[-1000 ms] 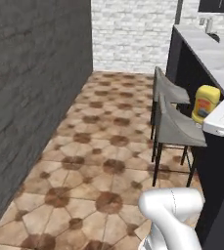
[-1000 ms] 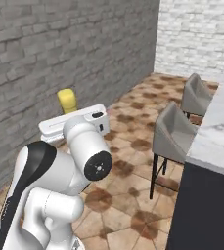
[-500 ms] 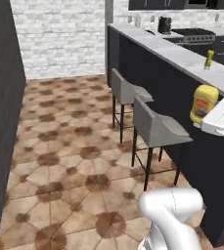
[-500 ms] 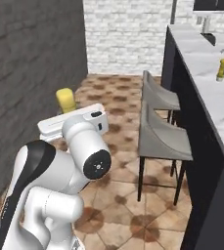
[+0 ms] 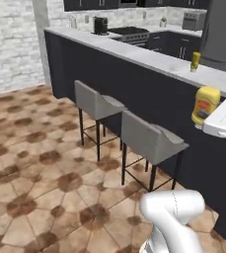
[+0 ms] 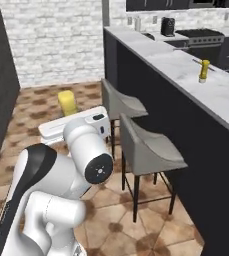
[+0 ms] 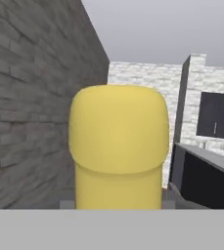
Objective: The dining table condiment station is running low on mustard. Refill the condiment station by opening the cabinet and taking the mustard from the cabinet and placing it on the dining table.
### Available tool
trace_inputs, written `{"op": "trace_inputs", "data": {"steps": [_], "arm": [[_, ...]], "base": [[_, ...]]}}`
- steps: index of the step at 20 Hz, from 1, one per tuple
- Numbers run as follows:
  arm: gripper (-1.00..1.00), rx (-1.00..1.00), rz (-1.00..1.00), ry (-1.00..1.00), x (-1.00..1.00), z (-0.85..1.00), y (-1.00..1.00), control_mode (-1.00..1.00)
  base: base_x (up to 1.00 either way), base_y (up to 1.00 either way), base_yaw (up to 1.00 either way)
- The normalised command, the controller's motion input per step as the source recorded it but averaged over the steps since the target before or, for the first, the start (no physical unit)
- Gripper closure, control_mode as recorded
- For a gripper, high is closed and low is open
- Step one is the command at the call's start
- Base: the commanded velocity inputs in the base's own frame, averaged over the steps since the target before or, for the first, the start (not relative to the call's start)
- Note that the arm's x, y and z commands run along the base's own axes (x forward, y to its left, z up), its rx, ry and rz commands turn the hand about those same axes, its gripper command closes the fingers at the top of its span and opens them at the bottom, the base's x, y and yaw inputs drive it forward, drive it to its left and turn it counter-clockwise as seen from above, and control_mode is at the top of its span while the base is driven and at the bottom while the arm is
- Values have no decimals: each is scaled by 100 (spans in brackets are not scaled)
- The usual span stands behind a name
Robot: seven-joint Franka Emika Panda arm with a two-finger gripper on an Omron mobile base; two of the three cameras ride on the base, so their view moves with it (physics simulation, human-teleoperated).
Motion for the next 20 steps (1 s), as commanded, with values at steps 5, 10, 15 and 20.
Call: {"op": "trace_inputs", "data": {"steps": [5,10,15,20], "arm": [[100,0,0,0,0,0,0,100],[100,0,0,0,0,0,0,100],[100,0,0,0,0,0,0,100],[100,0,0,0,0,0,0,100]], "base": [[82,96,-62],[76,100,-61],[81,100,-58],[81,100,-56]]}}
